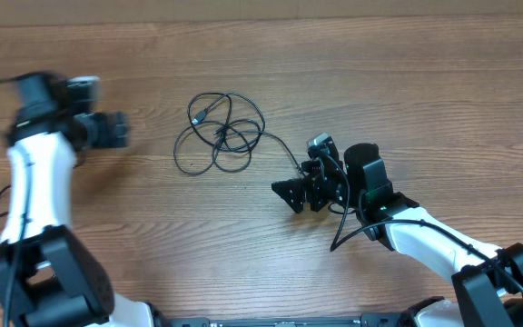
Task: Untangle cables
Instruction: 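Swing the left gripper over the central tangle and lower onto it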
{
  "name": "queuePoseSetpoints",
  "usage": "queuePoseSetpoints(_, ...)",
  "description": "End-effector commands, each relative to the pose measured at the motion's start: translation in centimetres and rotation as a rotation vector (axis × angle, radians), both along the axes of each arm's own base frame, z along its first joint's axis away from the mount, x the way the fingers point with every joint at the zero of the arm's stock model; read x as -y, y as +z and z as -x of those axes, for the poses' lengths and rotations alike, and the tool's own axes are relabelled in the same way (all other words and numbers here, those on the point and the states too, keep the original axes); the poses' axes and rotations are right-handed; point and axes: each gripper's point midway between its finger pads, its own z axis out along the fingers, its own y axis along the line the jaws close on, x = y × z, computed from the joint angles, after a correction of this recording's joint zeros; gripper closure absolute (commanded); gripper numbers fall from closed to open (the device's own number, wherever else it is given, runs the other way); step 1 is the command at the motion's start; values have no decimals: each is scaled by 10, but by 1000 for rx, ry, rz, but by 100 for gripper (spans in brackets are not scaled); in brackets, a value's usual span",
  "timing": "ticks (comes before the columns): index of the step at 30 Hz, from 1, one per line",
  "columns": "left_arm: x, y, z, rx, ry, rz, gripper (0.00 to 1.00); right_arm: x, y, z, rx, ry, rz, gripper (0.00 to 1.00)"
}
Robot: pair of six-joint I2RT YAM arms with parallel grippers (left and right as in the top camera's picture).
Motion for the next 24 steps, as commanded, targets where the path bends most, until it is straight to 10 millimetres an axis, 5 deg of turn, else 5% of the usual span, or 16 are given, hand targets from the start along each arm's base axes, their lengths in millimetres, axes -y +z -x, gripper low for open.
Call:
queuePoseSetpoints(1, 90, 21, -14, 83, -275, -36, 0, -4, 4, -2, 11, 5, -7, 1)
queuePoseSetpoints(5, 190, 31, -17, 181, -535, -57, 1, -4, 4, -2, 0, -3, -14, 1)
queuePoseSetpoints(10, 259, 28, -9, 226, -659, -63, 0, -4, 4, -2, -6, -6, -17, 1)
queuePoseSetpoints(16, 269, 1, 0, 117, -553, 3, 0, -3, 4, -2, -10, -7, -15, 2)
queuePoseSetpoints(24, 231, -20, 1, 9, -211, -28, 1, -3, 2, -1, -17, -7, -12, 2)
